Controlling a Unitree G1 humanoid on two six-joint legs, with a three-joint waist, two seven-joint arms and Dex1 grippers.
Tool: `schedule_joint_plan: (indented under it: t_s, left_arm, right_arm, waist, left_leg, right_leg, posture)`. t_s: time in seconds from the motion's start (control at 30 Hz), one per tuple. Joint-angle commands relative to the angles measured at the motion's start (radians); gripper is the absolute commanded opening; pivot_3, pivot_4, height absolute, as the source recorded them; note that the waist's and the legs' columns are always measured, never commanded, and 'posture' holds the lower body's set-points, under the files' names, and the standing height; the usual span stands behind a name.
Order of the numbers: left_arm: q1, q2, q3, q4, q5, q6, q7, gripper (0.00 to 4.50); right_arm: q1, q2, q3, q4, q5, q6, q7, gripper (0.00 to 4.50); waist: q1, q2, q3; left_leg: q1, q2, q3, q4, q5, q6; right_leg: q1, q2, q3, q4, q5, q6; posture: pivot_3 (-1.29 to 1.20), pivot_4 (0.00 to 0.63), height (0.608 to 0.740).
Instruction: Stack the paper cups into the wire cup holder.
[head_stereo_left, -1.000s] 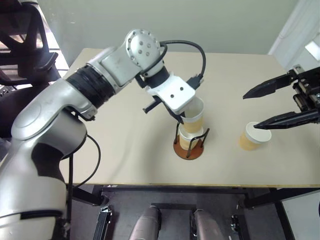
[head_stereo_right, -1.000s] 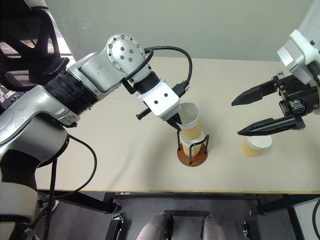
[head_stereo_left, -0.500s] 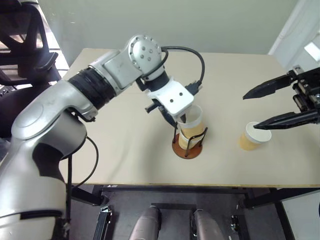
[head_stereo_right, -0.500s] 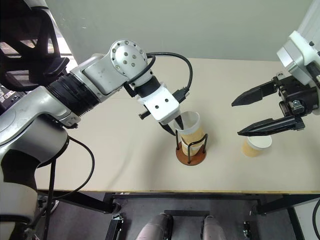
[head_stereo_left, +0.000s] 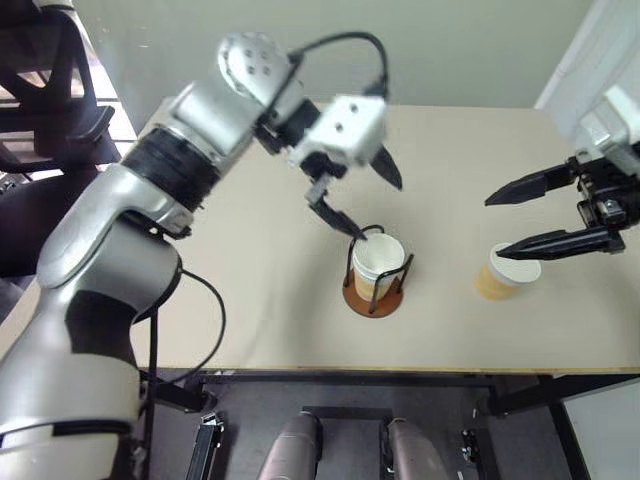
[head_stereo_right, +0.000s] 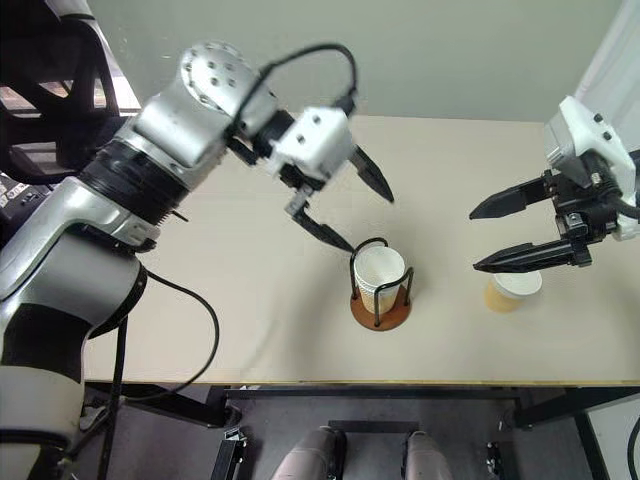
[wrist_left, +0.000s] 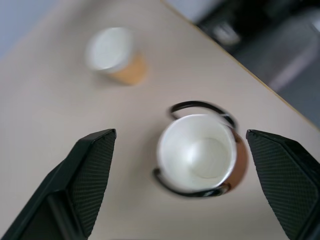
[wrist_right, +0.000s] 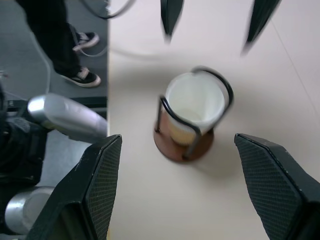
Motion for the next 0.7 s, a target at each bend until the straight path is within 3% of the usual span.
schedule_joint_plan:
  t_s: [0.03, 0.1, 0.23, 0.5, 0.7]
  left_arm:
    - [0.042, 0.037, 0.156, -0.057, -0.053, 0.189, -0.028, 4.49]
    - [0.075, 0.055, 0.203, -0.105, -0.064, 0.263, -0.028, 4.49]
    - [0.171, 0.105, 0.312, -0.234, -0.109, 0.442, -0.028, 4.49]
    - [0.327, 0.283, 0.353, -0.411, -0.142, 0.507, -0.028, 4.49]
    - [0.364, 0.288, 0.455, -0.366, -0.087, 0.543, -0.025, 4.49]
  right_arm:
    - [0.048, -0.020, -0.031, -0.026, -0.053, -0.023, -0.054, 3.66]
    - [0.074, -0.022, -0.025, -0.026, -0.075, -0.029, -0.069, 3.66]
    - [0.165, -0.039, 0.026, 0.021, -0.243, -0.249, -0.062, 3.66]
    - [0.247, -0.047, 0.104, 0.212, -0.495, -0.601, -0.030, 3.66]
    - [0.198, 0.019, 0.151, 0.337, -0.603, -0.729, -0.026, 3.66]
  waist:
    - [-0.001, 0.000, 0.000]
    - [-0.001, 0.000, 0.000]
    - [0.001, 0.000, 0.000]
    - [-0.002, 0.000, 0.000]
    - [-0.006, 0.000, 0.000]
  left_leg:
    - [0.000, 0.000, 0.000, 0.000, 0.000, 0.000]
    - [0.000, 0.000, 0.000, 0.000, 0.000, 0.000]
    - [0.000, -0.001, 0.001, 0.000, 0.000, 0.001]
    - [0.004, 0.000, 0.001, 0.000, 0.003, 0.001]
    - [0.018, -0.001, 0.001, -0.002, 0.003, 0.001]
  right_leg:
    - [0.001, 0.000, 0.000, 0.000, 0.000, 0.000]
    - [0.000, 0.000, 0.000, -0.001, 0.000, 0.000]
    - [0.000, 0.000, 0.000, -0.001, 0.000, 0.000]
    - [0.003, 0.001, 0.001, 0.000, 0.004, 0.001]
    - [0.016, 0.001, 0.003, -0.001, 0.003, 0.002]
  posture:
    - [0.00, 0.150, 0.740]
    - [0.00, 0.150, 0.740]
    - [0.00, 0.150, 0.740]
    - [0.00, 0.150, 0.740]
    - [0.00, 0.150, 0.740]
